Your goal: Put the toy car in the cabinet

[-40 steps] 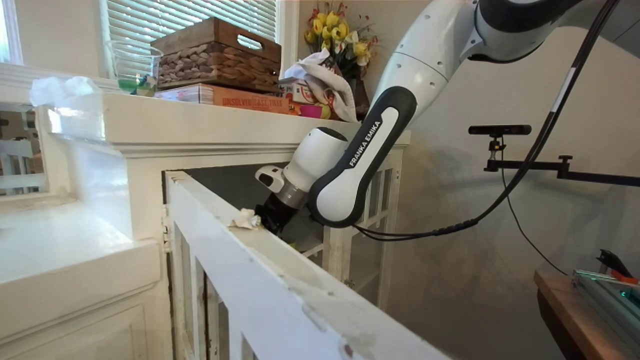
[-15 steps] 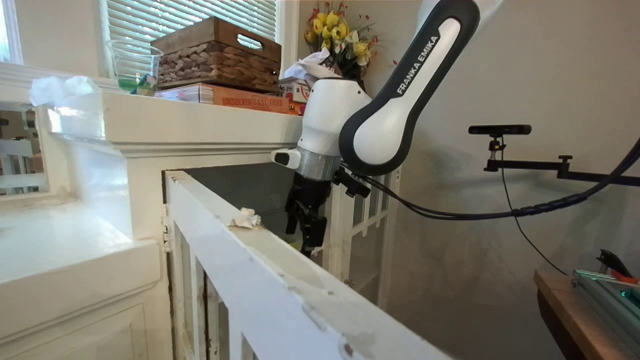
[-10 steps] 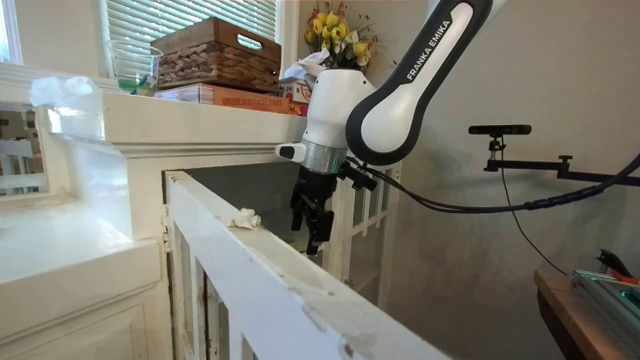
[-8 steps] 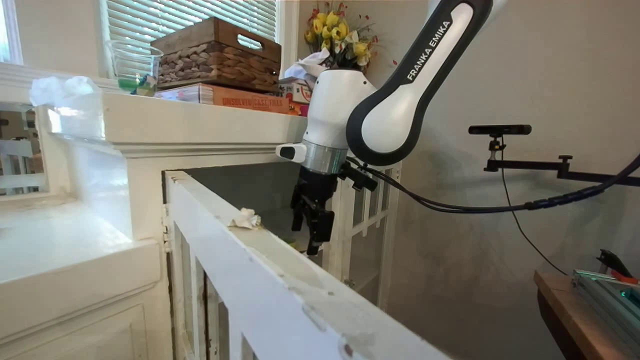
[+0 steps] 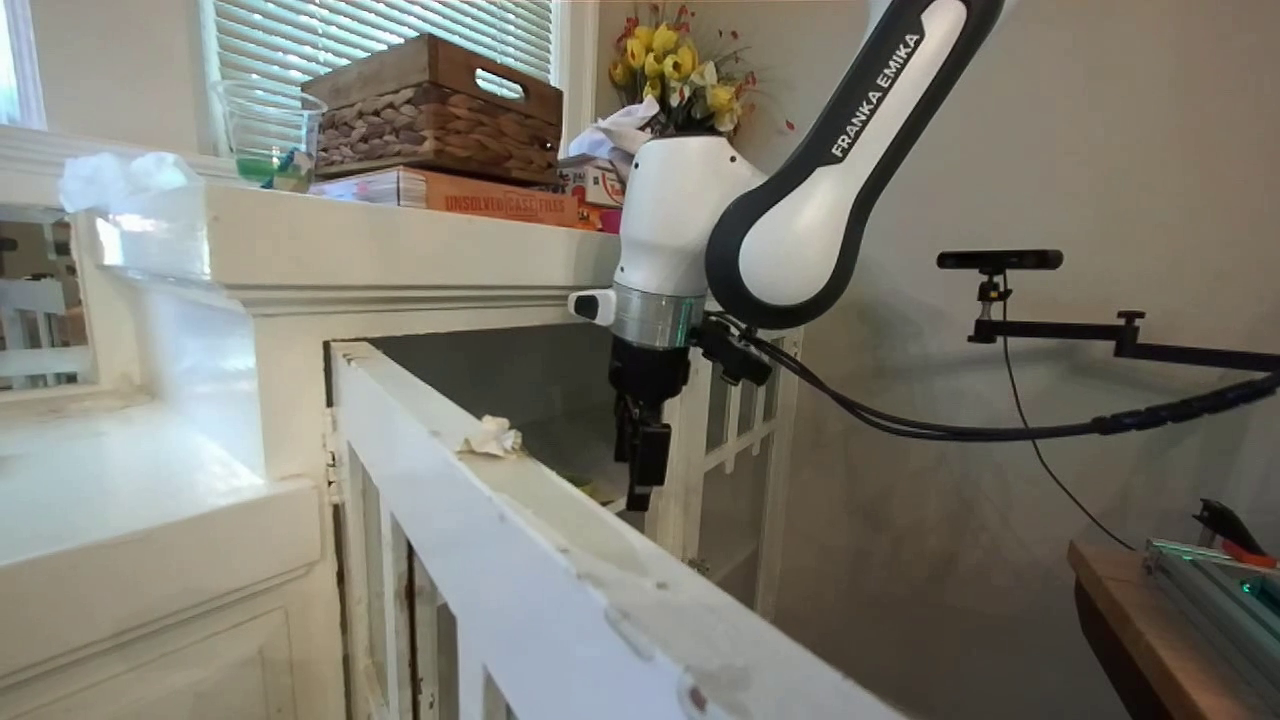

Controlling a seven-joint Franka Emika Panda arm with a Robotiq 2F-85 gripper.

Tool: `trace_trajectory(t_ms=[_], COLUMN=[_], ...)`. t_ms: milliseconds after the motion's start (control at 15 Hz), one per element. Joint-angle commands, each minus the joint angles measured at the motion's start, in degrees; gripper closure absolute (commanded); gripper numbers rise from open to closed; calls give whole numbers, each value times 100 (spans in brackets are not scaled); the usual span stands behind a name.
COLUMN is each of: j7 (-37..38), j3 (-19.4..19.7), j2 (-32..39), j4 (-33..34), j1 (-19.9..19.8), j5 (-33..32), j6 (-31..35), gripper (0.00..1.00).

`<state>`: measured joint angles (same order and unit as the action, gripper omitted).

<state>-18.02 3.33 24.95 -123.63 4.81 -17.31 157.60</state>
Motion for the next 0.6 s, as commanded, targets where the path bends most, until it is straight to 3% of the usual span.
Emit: trace_trajectory(t_ms=[0,533], j7=[733,1290], j3=[-9,-318], j2=[-615,-1623], j4=[-532,-1251], j1=[171,-40], j5=[-96,387], j6=[-464,-430], gripper=[0,0])
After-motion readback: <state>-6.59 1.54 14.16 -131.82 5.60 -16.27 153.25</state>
